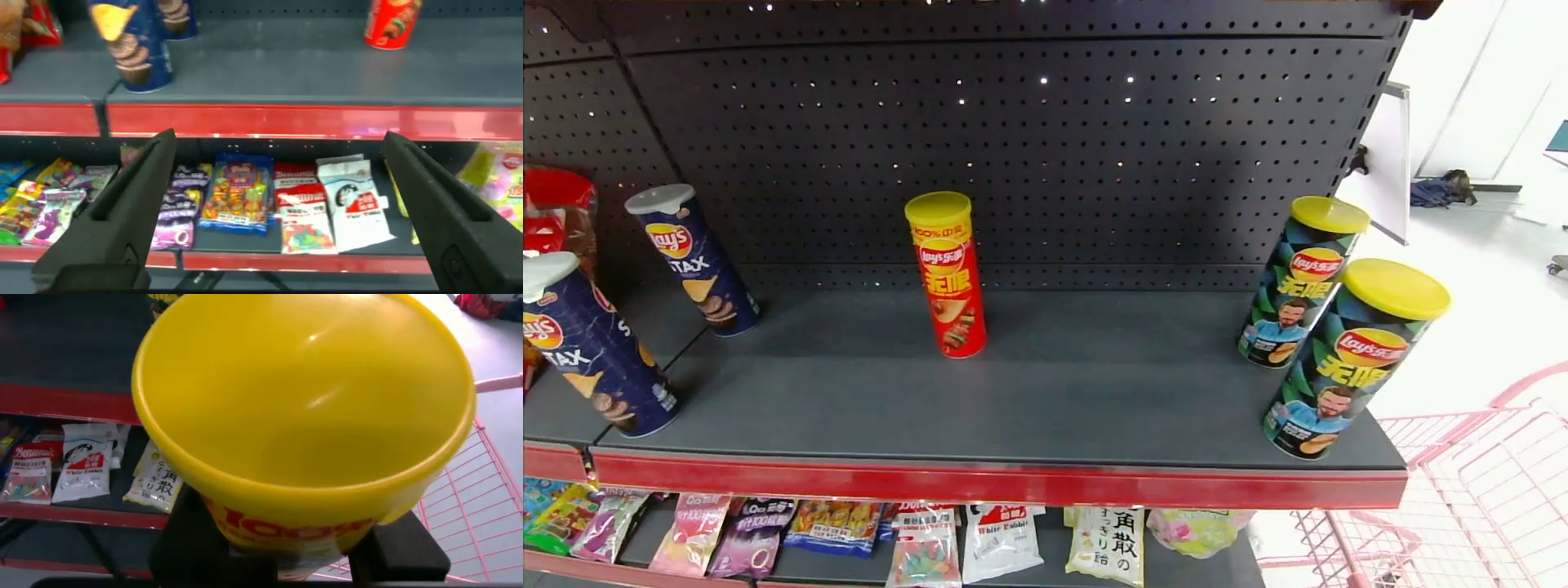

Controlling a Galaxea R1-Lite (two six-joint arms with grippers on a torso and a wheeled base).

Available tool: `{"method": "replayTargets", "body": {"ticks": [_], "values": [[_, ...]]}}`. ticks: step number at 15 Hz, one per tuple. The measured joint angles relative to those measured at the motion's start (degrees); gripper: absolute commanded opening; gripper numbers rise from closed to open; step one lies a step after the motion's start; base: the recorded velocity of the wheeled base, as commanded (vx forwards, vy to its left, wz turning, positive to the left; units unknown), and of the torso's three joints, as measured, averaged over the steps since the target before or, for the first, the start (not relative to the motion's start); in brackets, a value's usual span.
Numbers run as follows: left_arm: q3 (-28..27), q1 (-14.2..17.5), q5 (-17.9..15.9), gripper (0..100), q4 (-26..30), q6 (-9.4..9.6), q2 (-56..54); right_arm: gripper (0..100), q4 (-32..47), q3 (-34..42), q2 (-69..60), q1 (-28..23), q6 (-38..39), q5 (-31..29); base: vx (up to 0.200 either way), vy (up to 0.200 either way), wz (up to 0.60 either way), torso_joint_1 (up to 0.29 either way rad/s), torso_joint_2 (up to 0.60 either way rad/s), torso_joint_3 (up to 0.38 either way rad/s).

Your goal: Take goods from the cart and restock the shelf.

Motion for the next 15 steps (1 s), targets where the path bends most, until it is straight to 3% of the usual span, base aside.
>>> {"method": "replayTargets", "body": {"ticks": [9,11,15], "values": [[0.0,-0.02,0.0,100,0.02,0.02,0.0,0,0.0,0.43,-0.6,-0.04,0.62,-0.06,0.0,0.2,0.0,0.003,0.0,0.001],[0.0,-0.02,0.0,100,0.02,-0.02,0.0,0,-0.04,1.04,-0.61,-0.04,0.66,0.44,0.0,0.0,0.0,0.0,0.0,0.0],[-0.02,0.0,-0.05,100,0.0,-0.28,0.0,0,-4.99,4.38,-0.38,-0.04,2.84,12.17,0.0,0.0,0.0,0.0,0.0,0.0]]}}
